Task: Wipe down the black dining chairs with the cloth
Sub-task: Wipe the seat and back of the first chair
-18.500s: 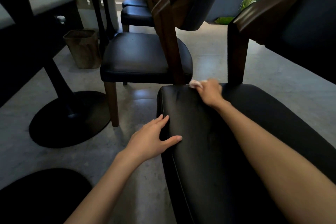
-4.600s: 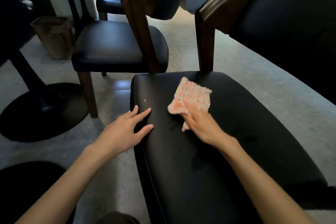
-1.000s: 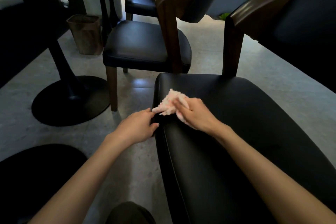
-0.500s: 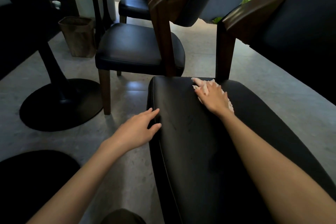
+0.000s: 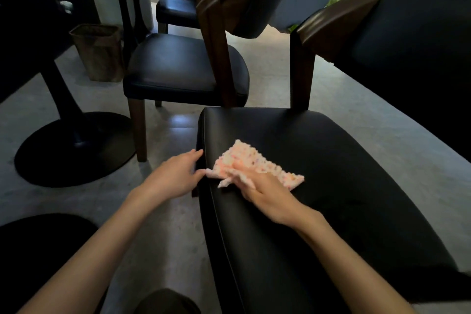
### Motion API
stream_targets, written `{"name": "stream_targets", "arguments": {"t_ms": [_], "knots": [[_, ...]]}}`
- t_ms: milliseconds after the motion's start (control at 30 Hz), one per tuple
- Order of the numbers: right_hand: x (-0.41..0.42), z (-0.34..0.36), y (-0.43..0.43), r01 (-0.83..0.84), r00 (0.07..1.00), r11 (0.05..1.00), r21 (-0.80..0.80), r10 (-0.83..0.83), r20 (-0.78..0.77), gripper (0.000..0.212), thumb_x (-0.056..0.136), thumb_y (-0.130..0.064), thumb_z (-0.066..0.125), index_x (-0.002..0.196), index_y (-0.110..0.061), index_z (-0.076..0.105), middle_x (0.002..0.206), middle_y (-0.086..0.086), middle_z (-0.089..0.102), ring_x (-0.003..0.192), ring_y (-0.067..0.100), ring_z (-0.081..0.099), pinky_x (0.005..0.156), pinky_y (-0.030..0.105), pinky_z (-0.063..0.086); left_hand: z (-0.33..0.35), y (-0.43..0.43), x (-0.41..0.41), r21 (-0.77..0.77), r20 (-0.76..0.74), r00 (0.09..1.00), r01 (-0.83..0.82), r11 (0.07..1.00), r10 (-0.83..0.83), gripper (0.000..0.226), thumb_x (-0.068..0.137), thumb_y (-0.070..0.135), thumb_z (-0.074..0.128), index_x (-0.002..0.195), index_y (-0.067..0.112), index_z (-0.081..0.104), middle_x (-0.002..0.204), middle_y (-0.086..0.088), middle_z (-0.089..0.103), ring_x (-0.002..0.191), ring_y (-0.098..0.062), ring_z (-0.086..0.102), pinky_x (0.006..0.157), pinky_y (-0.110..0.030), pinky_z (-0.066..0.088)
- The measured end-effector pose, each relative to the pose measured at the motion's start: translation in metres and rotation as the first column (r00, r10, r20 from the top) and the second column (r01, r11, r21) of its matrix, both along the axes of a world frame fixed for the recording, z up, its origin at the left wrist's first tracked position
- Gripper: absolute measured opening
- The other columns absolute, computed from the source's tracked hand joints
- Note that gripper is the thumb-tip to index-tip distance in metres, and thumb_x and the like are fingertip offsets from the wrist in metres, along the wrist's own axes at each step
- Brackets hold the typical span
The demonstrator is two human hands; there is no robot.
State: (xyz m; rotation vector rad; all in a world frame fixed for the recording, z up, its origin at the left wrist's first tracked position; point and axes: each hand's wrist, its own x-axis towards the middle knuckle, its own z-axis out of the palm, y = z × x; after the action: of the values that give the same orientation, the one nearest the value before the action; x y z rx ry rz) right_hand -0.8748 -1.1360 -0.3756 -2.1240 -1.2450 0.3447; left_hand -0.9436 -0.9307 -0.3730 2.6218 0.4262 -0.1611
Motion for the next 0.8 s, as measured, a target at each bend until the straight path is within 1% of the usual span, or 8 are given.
{"name": "stream_targets", "arguments": {"t_ms": [67, 167, 267, 433, 500, 567, 700, 800], "knots": [[0.004, 0.01, -0.005, 0.042, 0.995, 0.999, 0.029, -0.04, -0.092, 0.032, 0.105, -0.026, 0.039, 0.094, -0.025, 0.068, 0.07, -0.02, 0.062, 0.073, -0.008, 0.056, 0.082, 0.032, 0.048, 0.0, -0.005, -0.003, 0.002, 0.02, 1.0, 0.005, 1.0, -0.005, 0.062, 0.098, 0.033, 0.05, 0.152, 0.024, 0.021, 0.159, 0.001, 0.021, 0.144, -0.021, 0.027, 0.115, -0.041, 0.028], [0.027, 0.029, -0.006, 0.349, 0.937, 0.893, 0.286, -0.329, -0.117, 0.034, 0.104, -0.029, 0.04, 0.078, -0.028, 0.062, 0.061, -0.017, 0.062, 0.06, -0.011, 0.057, 0.064, 0.024, 0.045, 0.002, -0.014, -0.008, -0.054, 0.043, 0.999, 0.029, 0.998, -0.027, 0.061, 0.098, 0.033, 0.05, 0.152, 0.027, 0.022, 0.158, 0.005, 0.022, 0.144, -0.018, 0.027, 0.115, -0.037, 0.028], [0.064, 0.054, -0.002, 0.591, 0.792, 0.676, 0.441, -0.589, -0.16, 0.029, 0.104, -0.034, 0.039, 0.103, -0.02, 0.064, 0.081, -0.016, 0.06, 0.075, -0.006, 0.061, 0.057, 0.007, 0.045, 0.003, -0.021, -0.01, -0.062, 0.075, 0.996, 0.049, 0.997, -0.045, 0.06, 0.099, 0.034, 0.049, 0.152, 0.028, 0.021, 0.158, 0.005, 0.024, 0.143, -0.017, 0.027, 0.115, -0.035, 0.028], [0.12, 0.031, 0.028, 0.301, 0.954, 0.949, 0.095, -0.3, -0.018, 0.035, 0.105, -0.036, 0.037, 0.135, -0.03, 0.053, 0.081, -0.018, 0.065, 0.069, -0.001, 0.06, 0.059, 0.011, 0.046, 0.0, -0.018, -0.016, -0.033, 0.055, 0.998, 0.041, 0.999, -0.039, 0.054, 0.098, 0.037, 0.049, 0.149, 0.03, 0.031, 0.155, 0.007, 0.031, 0.141, -0.018, 0.032, 0.113, -0.037, 0.032], [0.126, 0.0, 0.046, 0.248, 0.96, 0.953, -0.175, -0.218, 0.173, 0.039, 0.102, -0.026, 0.04, 0.141, -0.024, 0.048, 0.121, 0.01, 0.059, 0.106, 0.022, 0.059, 0.084, 0.035, 0.048, -0.001, -0.015, -0.02, -0.024, 0.029, 0.999, 0.027, 0.999, -0.026, 0.052, 0.098, 0.038, 0.049, 0.148, 0.03, 0.035, 0.153, 0.005, 0.036, 0.139, -0.018, 0.036, 0.111, -0.036, 0.035], [0.124, -0.017, 0.057, 0.371, 0.905, 0.913, -0.171, -0.314, 0.288, 0.039, 0.103, -0.031, 0.037, 0.139, -0.019, 0.047, 0.143, 0.01, 0.046, 0.128, 0.032, 0.045, 0.101, 0.038, 0.034, 0.0, -0.012, -0.024, -0.005, 0.009, 1.0, 0.011, 1.0, -0.011, 0.051, 0.098, 0.037, 0.049, 0.147, 0.031, 0.036, 0.15, 0.003, 0.041, 0.135, -0.019, 0.041, 0.107, -0.035, 0.038], [0.096, -0.016, 0.055, 0.287, 0.955, 0.956, -0.058, -0.281, 0.094, 0.031, 0.104, -0.035, 0.037, 0.104, -0.019, 0.063, 0.107, 0.014, 0.064, 0.099, 0.029, 0.057, 0.081, 0.031, 0.034, 0.006, -0.008, -0.028, -0.006, 0.036, 0.999, -0.037, 0.999, 0.037, 0.049, 0.098, 0.037, 0.05, 0.145, 0.032, 0.038, 0.14, -0.003, 0.053, 0.102, -0.018, 0.063, 0.093, -0.033, 0.047], [0.056, -0.01, 0.04, 0.147, 0.987, 0.988, -0.035, -0.145, 0.074, 0.027, 0.103, -0.037, 0.037, 0.083, -0.028, 0.053, 0.086, -0.003, 0.058, 0.083, 0.016, 0.051, 0.077, 0.031, 0.034, 0.008, -0.006, -0.028, 0.001, 0.038, 0.998, -0.054, 0.999, 0.054, 0.049, 0.097, 0.036, 0.05, 0.145, 0.032, 0.038, 0.132, -0.005, 0.06, 0.105, -0.022, 0.064, 0.092, -0.033, 0.047]]}}
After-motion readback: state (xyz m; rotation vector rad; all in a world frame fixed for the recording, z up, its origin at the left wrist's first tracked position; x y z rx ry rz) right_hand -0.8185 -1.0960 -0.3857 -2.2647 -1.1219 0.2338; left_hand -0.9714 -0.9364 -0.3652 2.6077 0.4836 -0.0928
